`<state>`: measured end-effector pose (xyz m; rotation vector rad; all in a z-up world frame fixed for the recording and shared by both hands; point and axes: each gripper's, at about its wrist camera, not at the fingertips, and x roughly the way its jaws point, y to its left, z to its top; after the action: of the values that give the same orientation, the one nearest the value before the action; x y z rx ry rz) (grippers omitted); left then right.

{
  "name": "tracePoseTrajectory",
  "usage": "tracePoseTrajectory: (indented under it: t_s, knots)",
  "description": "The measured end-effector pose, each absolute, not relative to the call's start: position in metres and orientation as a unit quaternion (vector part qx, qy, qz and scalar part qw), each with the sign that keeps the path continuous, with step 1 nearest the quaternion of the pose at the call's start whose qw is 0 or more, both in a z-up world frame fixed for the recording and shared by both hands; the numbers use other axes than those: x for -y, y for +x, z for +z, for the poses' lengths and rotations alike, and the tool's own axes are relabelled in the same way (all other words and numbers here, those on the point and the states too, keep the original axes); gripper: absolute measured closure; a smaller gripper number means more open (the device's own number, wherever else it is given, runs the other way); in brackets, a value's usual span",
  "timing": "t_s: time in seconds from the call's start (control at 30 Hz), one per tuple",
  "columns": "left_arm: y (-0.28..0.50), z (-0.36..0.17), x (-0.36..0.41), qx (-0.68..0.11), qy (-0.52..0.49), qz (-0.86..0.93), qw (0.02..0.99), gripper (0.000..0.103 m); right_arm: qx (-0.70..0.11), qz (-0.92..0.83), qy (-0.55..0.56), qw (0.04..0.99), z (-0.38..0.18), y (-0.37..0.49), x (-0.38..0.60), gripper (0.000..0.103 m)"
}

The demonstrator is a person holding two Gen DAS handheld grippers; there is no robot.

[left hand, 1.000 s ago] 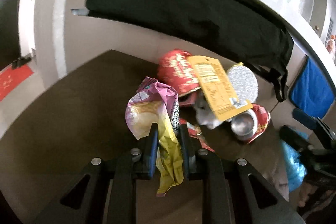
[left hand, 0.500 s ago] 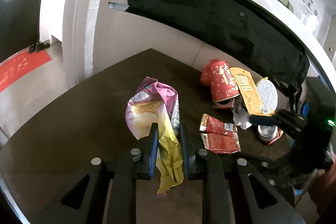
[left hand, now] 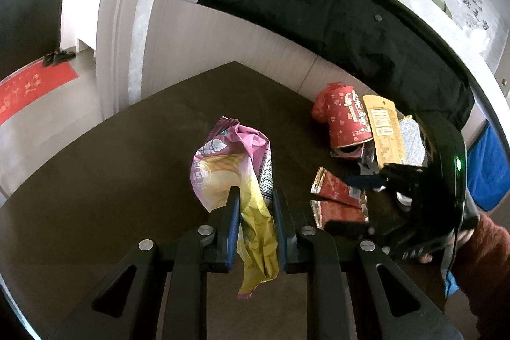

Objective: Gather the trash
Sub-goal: 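Grasp the small red snack wrapper with the right tool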

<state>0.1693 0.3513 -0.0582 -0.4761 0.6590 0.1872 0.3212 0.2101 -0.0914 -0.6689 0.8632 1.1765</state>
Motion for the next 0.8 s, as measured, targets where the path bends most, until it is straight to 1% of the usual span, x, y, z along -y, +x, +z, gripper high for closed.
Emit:
tracePoseTrajectory:
  t_s: [0.07, 0.13, 0.17, 0.2, 0.23, 0.33, 0.37, 0.47, 0.6, 0.8]
  knots:
    - [0.171, -0.057, -0.349, -0.320, -0.230, 0.090, 0.914, 0.082, -0.373, 0.526, -0.313, 0.697, -0.094, 0.312, -0.209, 0.025]
    - [0.172, -0.055, -0.346, -0.320, -0.226, 0.089, 0.916, 0.082, -0.369, 0.517, -0.313, 0.706, -0.094, 0.309, -0.207, 0.028]
    - [0.172, -0.053, -0.344, -0.319, -0.224, 0.089, 0.917, 0.082, -0.375, 0.513, -0.307, 0.709, -0.093, 0.310, -0.209, 0.039]
    - [0.172, -0.051, -0.342, -0.318, -0.222, 0.089, 0.917, 0.082, -0.382, 0.508, -0.297, 0.713, -0.091, 0.311, -0.207, 0.053]
    - [0.172, -0.049, -0.339, -0.317, -0.220, 0.088, 0.919, 0.082, -0.389, 0.497, -0.290, 0.719, -0.088, 0.312, -0.204, 0.059]
    - [0.172, -0.040, -0.328, -0.311, -0.213, 0.084, 0.922, 0.082, -0.399, 0.479, -0.264, 0.736, -0.076, 0.312, -0.190, 0.072]
    - [0.172, -0.036, -0.323, -0.308, -0.209, 0.082, 0.924, 0.082, -0.400, 0.474, -0.253, 0.742, -0.071, 0.309, -0.186, 0.082]
    - [0.174, -0.022, -0.301, -0.300, -0.193, 0.070, 0.931, 0.082, -0.394, 0.463, -0.217, 0.764, -0.052, 0.305, -0.156, 0.082]
    - [0.180, 0.002, -0.261, -0.287, -0.167, 0.039, 0.942, 0.082, -0.362, 0.433, -0.170, 0.808, -0.008, 0.288, -0.092, 0.082]
    - [0.196, 0.041, -0.181, -0.258, -0.130, -0.032, 0.957, 0.082, -0.305, 0.351, -0.120, 0.877, 0.051, 0.272, 0.011, 0.082]
